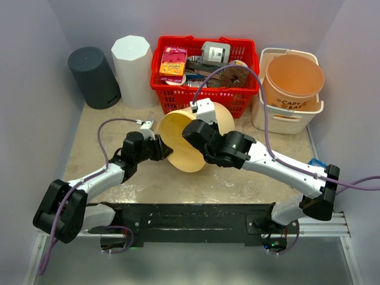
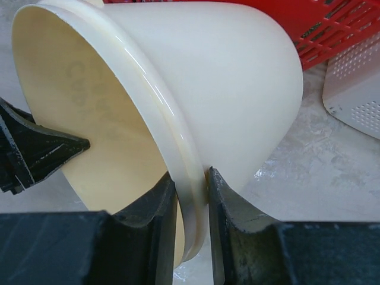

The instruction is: Turn the large container upside down

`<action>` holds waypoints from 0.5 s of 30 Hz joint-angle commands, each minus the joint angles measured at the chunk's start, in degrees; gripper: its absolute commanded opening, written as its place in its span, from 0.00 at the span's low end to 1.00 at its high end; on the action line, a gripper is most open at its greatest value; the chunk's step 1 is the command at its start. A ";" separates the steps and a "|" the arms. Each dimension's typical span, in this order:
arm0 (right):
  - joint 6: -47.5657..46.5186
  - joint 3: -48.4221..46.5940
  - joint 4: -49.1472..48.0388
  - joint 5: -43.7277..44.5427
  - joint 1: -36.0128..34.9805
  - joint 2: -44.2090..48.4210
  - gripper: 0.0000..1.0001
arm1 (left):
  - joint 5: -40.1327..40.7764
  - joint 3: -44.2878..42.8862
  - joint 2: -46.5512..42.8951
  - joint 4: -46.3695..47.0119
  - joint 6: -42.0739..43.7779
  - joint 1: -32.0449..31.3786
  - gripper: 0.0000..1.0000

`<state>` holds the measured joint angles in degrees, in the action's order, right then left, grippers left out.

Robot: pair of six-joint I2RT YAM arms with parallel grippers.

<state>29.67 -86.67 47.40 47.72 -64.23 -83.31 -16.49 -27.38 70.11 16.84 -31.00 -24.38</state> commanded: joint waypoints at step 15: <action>0.83 2.13 -9.60 -10.37 -0.37 -4.76 0.34 | -2.67 1.89 2.76 6.37 0.68 -0.76 0.43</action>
<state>28.53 -84.86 44.01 43.83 -64.40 -84.75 -16.08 -25.39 73.89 19.09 -30.92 -24.36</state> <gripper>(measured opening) 0.339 0.383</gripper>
